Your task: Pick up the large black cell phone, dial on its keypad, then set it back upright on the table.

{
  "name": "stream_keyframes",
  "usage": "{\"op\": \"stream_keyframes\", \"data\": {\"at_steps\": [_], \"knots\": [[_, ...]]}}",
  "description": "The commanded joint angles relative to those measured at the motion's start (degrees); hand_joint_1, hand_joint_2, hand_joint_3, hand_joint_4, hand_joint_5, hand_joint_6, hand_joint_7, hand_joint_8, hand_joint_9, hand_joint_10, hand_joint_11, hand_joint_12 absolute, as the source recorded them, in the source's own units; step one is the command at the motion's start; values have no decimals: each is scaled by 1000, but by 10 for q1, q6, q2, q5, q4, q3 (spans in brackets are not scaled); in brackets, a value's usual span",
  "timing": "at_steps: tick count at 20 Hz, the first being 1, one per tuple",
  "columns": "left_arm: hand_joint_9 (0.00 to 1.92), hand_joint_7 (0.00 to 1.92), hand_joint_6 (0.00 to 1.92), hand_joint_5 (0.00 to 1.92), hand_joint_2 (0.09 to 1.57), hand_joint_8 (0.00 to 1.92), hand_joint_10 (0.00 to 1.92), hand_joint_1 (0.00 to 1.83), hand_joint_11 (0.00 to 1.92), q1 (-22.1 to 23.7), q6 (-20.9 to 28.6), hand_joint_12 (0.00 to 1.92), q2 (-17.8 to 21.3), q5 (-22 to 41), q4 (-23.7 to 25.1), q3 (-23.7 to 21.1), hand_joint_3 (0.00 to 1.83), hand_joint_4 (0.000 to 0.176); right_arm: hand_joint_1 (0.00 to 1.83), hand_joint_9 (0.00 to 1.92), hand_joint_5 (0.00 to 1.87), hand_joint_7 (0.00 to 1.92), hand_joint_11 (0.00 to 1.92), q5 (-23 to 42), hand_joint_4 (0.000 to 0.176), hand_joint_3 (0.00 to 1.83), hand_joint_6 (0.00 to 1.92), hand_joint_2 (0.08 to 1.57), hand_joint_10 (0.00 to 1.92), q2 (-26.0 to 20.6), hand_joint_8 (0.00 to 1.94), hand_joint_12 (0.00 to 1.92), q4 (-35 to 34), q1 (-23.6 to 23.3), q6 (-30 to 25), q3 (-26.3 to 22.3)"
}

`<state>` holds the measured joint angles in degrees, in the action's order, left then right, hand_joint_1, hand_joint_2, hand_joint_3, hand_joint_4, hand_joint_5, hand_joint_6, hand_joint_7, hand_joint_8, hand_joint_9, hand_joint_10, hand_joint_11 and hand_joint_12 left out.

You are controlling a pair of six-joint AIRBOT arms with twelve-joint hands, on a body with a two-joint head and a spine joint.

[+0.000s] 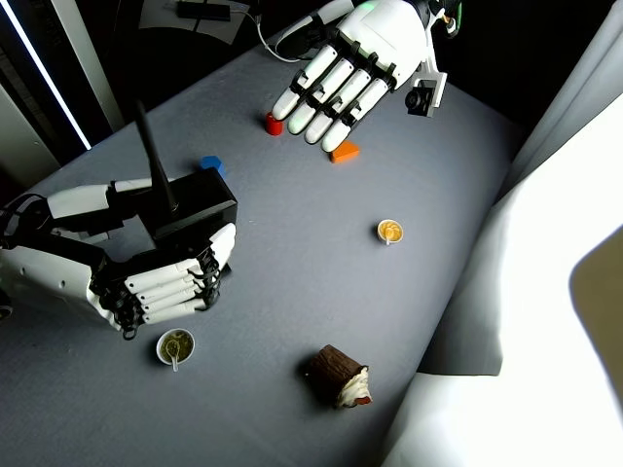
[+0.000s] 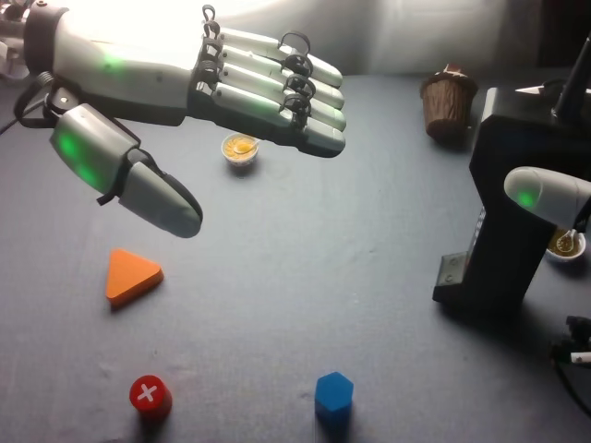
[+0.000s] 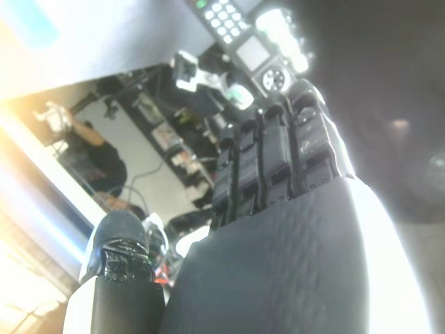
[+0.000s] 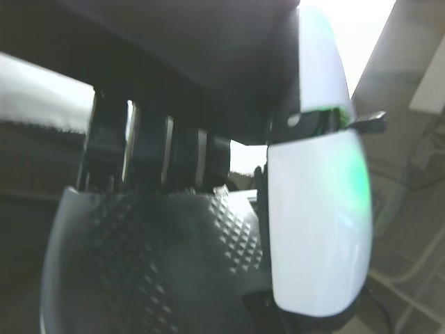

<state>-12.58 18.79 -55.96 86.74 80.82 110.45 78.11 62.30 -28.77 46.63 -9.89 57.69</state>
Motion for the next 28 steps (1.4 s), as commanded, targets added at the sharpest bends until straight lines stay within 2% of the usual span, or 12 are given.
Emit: {"op": "stream_keyframes", "data": {"at_steps": [1, 8, 12, 14, 16, 18, 21, 22, 23, 24, 26, 28], "knots": [[104, 152, 1, 129, 1198, 3, 1, 0, 0, 7, 4, 200, 2, 28, -67, -1, 0, 0, 1478, 859, 865, 912, 770, 67, 0, 0, 1154, 1135, 1134, -5, 937, 1590, 14, -4, -8, 0], [92, 141, 2, 122, 1204, 2, 1, 0, 0, -15, 21, 151, -2, 12, -76, 5, 1, 0, 1487, 966, 858, 923, 846, 89, 0, 0, 1092, 1116, 1023, -14, 890, 1568, 21, -4, -13, 6], [137, 191, 1, 142, 1227, 4, 9, 228, 0, -15, 15, 277, -1, 5, -81, 12, 3, 0, 1489, 970, 863, 927, 835, 131, 0, 1, 987, 1115, 1058, -30, 947, 1606, 61, 1, -15, 8], [246, 250, 2, 151, 1232, 5, 22, 382, 0, -15, 22, 573, -1, 11, -84, 23, 0, 0, 1490, 982, 873, 925, 831, 146, 0, 1, 941, 1113, 1050, -33, 966, 1612, 61, 6, -15, 7], [567, 412, 0, 173, 1222, 10, 109, 575, 93, -16, 18, 1187, -2, 10, -84, 25, 1, 0, 1489, 977, 883, 917, 831, 169, 0, 1, 944, 1113, 1057, -39, 967, 1605, 61, 13, -14, 6], [776, 685, 0, 172, 1304, 10, 450, 662, 313, -15, 7, 1406, -2, 8, -86, 26, 0, 0, 1488, 956, 899, 918, 831, 185, 0, 0, 948, 1114, 1072, -52, 954, 1600, 60, 19, -11, 5], [765, 925, 0, 196, 1301, 42, 1108, 985, 562, -16, -6, 1622, -10, -3, -99, 24, 2, 0, 1486, 935, 878, 903, 811, 210, 0, 1, 980, 1123, 1105, -66, 980, 1627, 55, 36, -10, 3], [781, 757, 4, 181, 1263, 1133, 1266, 1225, 611, -16, -6, 1699, -12, -4, -99, 22, 0, 0, 1486, 935, 870, 898, 816, 211, 0, 1, 1004, 1124, 1106, -70, 975, 1622, 54, 37, -10, 2], [785, 665, 1, 174, 1287, 1445, 1384, 1263, 627, -16, -6, 1783, -16, -7, -100, 19, 2, 0, 1486, 932, 873, 892, 819, 215, 0, 0, 1010, 1125, 1110, -76, 976, 1616, 52, 39, -10, 0], [784, 639, 0, 172, 1295, 1517, 1419, 1269, 631, -20, -12, 1806, -17, -12, -100, 16, 3, 0, 1486, 931, 873, 891, 820, 219, 0, 0, 1011, 1125, 1111, -84, 977, 1615, 46, 40, -10, -3], [732, 694, 0, 88, 1261, 1494, 1871, 1299, 715, -21, -18, 1916, -17, -26, -100, 12, 0, 8, 1486, 942, 878, 909, 805, 225, 0, 0, 998, 1123, 1101, -87, 953, 1634, 44, 39, -5, -6], [785, 600, 1, 69, 1310, 1658, 1919, 1277, 753, -26, -24, 1921, -17, -40, -100, 6, 15, 27, 1487, 934, 871, 899, 812, 225, 0, 1, 1012, 1125, 1102, -93, 971, 1627, 46, 35, -4, -13]]}}
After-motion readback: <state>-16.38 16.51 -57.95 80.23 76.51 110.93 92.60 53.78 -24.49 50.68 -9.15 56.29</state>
